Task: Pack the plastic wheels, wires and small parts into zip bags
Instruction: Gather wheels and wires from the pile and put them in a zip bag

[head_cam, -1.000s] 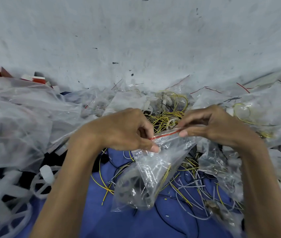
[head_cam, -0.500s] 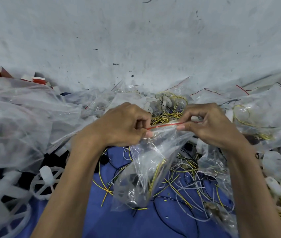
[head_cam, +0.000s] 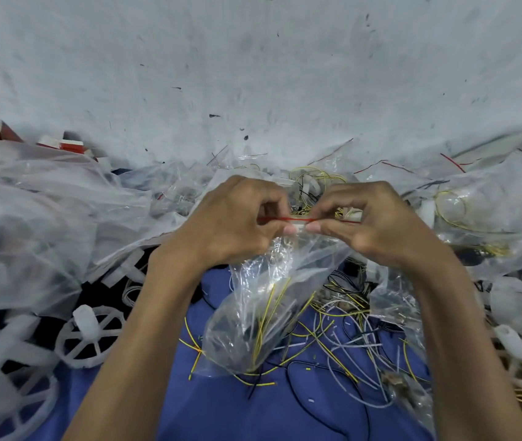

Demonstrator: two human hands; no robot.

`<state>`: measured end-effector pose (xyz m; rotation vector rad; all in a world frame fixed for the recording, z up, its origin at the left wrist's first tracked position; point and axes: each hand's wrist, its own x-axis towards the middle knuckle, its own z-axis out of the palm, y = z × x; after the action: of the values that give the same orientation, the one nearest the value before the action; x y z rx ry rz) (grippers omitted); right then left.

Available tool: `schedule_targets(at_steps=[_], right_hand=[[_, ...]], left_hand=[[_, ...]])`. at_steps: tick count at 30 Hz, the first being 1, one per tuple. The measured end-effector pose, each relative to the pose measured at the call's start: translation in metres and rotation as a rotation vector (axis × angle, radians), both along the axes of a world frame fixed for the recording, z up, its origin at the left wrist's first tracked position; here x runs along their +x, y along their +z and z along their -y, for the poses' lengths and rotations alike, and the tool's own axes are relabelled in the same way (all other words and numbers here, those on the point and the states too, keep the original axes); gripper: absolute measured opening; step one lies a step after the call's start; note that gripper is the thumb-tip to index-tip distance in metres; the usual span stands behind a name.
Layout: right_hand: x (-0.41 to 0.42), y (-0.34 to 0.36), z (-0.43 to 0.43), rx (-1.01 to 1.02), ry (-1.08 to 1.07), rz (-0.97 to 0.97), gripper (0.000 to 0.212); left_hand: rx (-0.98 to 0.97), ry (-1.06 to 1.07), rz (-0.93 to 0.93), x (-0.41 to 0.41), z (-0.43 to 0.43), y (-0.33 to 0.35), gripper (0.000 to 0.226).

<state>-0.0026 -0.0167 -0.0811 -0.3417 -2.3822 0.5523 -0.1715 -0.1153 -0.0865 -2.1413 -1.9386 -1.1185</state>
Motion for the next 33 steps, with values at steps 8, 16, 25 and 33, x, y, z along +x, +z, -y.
schedule_targets(at_steps=[8,16,25,33], right_hand=[[-0.019,-0.006,0.002,0.216,-0.108,-0.018,0.006],[-0.033,-0.013,0.007,0.295,-0.137,-0.151,0.009],[-0.032,-0.018,0.002,0.210,-0.034,0.057,0.010],[-0.031,-0.023,-0.003,0.331,-0.111,-0.045,0.019]], left_hand=[[0.059,0.125,-0.098,-0.003,0.004,0.002,0.029],[0.010,0.208,-0.051,-0.004,0.008,0.009,0.027],[-0.071,0.333,-0.061,-0.005,0.003,0.001,0.014],[-0.066,0.242,-0.092,-0.004,0.004,0.000,0.005]])
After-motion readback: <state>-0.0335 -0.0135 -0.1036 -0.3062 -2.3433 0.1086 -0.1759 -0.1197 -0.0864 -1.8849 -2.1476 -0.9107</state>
